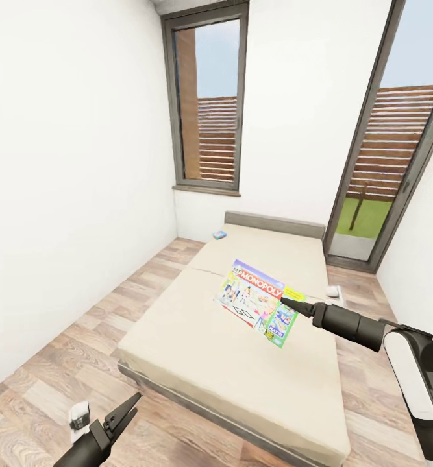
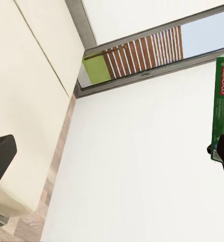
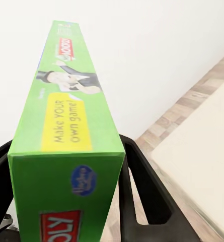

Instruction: Put all the toys in the child's room - the three board games (two on the bed and one on the table), the two jigsaw puzzles on the table, and the tennis ball on the table - inside the toy box on the table in the child's room.

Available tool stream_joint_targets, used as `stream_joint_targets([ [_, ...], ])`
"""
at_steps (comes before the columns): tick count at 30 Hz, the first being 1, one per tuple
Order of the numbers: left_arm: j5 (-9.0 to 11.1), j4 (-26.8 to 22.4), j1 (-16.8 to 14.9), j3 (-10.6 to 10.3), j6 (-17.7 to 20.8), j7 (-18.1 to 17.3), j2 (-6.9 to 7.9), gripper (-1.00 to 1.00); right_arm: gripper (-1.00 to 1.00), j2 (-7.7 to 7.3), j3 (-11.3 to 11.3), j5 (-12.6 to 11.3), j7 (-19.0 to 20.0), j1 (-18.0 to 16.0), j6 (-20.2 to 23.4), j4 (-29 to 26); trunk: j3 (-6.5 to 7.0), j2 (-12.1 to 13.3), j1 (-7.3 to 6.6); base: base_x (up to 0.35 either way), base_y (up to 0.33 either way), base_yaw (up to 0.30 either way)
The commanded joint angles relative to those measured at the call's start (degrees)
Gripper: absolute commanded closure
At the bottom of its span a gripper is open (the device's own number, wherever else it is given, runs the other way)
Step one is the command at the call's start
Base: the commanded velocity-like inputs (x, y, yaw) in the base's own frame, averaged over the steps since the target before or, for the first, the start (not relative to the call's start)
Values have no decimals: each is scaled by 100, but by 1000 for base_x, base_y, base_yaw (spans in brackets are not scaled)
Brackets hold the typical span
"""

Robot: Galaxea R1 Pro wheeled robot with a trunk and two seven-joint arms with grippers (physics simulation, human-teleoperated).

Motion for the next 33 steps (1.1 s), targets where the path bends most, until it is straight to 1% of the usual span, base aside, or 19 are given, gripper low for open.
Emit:
stream_joint_targets([
  [1, 45, -3, -2, 4, 45, 7, 0, -100, 100, 0, -4, -9, 26, -5, 31, -2, -5, -12, 4, 0, 0, 241],
  [13, 42, 0, -2, 5, 50, 13, 0, -100, 100, -11, -9, -9, 26, -5, 31, -2, 70, -12, 4, 0, 0, 228],
  [33, 17, -3, -2, -40, 45, 13, 0, -100, 100, -17, -6, -8, 27, -5, 31, -2, 216, -12, 4, 0, 0, 199],
])
